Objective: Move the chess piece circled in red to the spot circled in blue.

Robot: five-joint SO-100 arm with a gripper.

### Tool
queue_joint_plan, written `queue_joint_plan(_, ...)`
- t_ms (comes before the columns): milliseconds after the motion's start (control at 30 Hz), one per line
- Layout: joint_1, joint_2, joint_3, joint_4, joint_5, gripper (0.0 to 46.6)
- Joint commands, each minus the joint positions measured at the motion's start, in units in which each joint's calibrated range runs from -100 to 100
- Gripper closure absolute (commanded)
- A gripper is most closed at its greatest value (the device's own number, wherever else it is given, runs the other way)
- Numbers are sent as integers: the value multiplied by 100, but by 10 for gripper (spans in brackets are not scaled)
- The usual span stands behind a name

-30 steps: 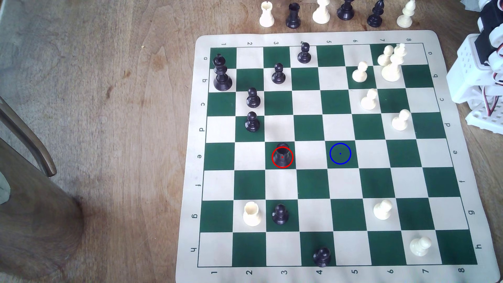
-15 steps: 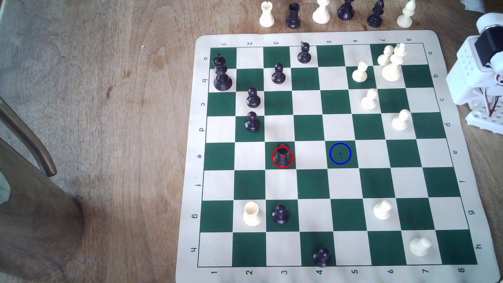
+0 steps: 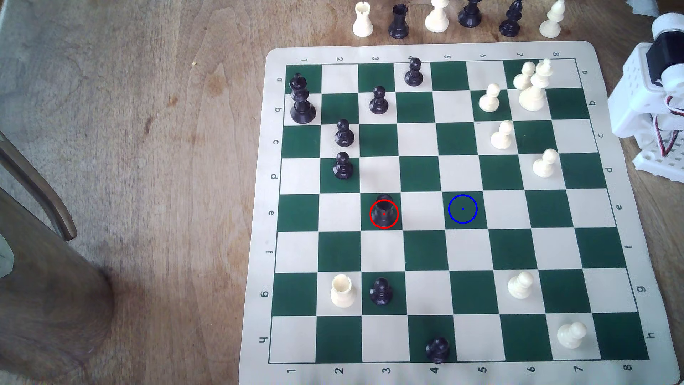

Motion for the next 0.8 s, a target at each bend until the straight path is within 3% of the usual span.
queue_joint_plan(0, -333, 1101, -1554, 2177, -254, 464)
queue_joint_plan(267, -1318, 3317, -2561, 3480, -400, 433)
queue_joint_plan(367, -1741, 4344, -3050, 3553, -654, 438)
queue_joint_plan(533, -1991, 6347, -4510, 3709, -1109, 440)
queue_joint_plan(767, -2101, 8444, -5562, 3774, -1382, 429)
